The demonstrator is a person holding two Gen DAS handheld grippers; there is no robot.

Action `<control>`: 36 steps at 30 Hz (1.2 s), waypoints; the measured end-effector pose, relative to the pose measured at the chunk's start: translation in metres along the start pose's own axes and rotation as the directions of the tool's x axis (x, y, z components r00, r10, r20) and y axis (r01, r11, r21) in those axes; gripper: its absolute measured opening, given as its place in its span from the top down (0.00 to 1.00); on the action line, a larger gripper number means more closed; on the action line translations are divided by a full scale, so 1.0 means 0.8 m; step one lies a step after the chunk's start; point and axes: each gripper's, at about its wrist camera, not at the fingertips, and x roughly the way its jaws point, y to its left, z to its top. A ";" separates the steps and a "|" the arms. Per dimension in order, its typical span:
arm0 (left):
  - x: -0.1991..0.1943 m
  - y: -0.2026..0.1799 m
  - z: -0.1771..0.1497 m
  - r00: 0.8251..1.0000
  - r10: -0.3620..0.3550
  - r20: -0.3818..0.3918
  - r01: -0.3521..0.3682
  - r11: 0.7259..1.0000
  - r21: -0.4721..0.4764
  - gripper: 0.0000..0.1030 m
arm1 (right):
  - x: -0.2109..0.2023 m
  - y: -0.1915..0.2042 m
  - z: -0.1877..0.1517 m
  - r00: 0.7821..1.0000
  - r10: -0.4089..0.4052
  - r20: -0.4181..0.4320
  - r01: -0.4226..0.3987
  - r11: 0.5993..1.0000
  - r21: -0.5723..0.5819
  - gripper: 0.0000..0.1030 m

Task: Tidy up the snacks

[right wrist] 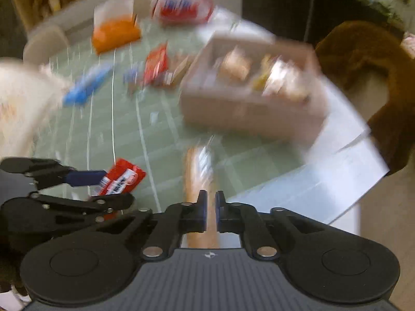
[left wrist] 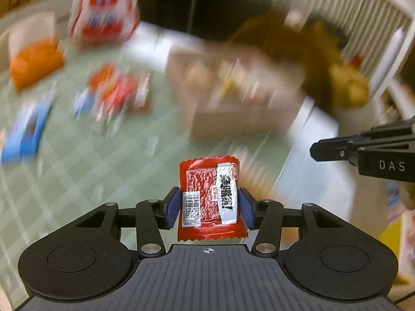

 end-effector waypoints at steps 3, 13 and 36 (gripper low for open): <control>-0.032 -0.015 0.070 0.990 -0.016 0.142 0.013 1.000 0.027 0.48 | -0.058 -0.023 0.056 0.992 0.003 0.124 -0.001 1.000 -0.013 0.94; 0.003 -0.009 0.078 0.995 0.042 0.088 -0.033 0.994 -0.100 0.48 | -0.004 -0.046 0.044 0.997 0.063 0.038 -0.061 0.996 -0.062 0.46; 0.028 0.006 -0.006 0.988 0.120 -0.092 -0.139 0.963 -0.230 0.48 | 0.103 0.016 -0.037 0.989 0.037 -0.141 -0.055 0.990 -0.126 0.71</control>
